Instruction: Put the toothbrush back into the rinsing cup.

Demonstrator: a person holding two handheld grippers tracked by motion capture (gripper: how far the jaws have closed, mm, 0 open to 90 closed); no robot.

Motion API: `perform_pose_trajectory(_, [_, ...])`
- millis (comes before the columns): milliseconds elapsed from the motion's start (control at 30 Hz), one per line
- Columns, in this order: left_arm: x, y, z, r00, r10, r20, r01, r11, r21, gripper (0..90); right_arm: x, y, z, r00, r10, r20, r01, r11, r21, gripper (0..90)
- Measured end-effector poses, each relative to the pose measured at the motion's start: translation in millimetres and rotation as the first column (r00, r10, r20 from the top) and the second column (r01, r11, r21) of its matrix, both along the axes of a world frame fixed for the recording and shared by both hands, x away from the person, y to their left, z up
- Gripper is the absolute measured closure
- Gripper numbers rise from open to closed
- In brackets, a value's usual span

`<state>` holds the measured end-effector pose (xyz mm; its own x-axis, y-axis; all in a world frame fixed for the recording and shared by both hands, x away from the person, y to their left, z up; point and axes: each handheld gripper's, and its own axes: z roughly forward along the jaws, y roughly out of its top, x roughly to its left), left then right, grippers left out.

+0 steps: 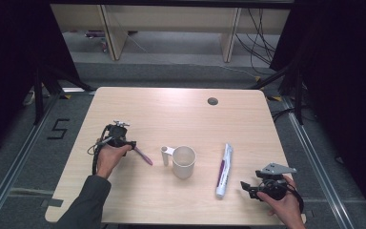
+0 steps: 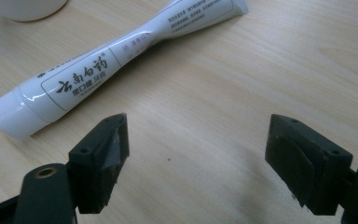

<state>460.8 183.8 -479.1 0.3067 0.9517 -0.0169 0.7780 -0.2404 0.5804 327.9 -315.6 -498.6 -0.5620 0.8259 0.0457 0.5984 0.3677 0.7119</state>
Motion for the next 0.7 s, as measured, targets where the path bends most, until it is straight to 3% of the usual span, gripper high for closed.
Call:
perform_pose_trajectory(67, [2.2,-4.0,-1.7,0.9999,-0.001,-0.014,0.001,1.0000,0.009,43.3,0.6,-0.7,-0.8,0.9999,0.008,0.014,-0.008,1.000,-0.010,22.3])
perform_pose_trajectory(367, [11.0,-15.5,-9.4,0.9980,0.007,-0.063,-0.005,0.9998,0.017,40.8,0.5,0.1,-0.6,0.9999,0.005,-0.010,-0.005,1.000,0.004,22.2])
perform_pose_trajectory(433, [12.2,-17.8,-10.0,0.9971,0.006,-0.076,-0.003,0.9992,0.040,41.0,0.4,0.1,-0.5,0.9999,0.006,-0.009,-0.006,1.000,0.003,22.3])
perform_pose_trajectory(467, [12.8,-18.3,-10.1,0.9968,-0.006,-0.080,0.009,0.9989,0.046,41.6,0.5,-0.8,-0.7,0.9999,0.008,0.012,-0.008,1.000,-0.016,22.3])
perform_pose_trajectory(700, [10.3,-17.3,-9.5,0.9939,-0.044,-0.102,0.051,0.9964,0.067,49.1,0.0,-0.3,0.4,1.0000,0.000,-0.003,0.000,1.000,-0.003,22.3])
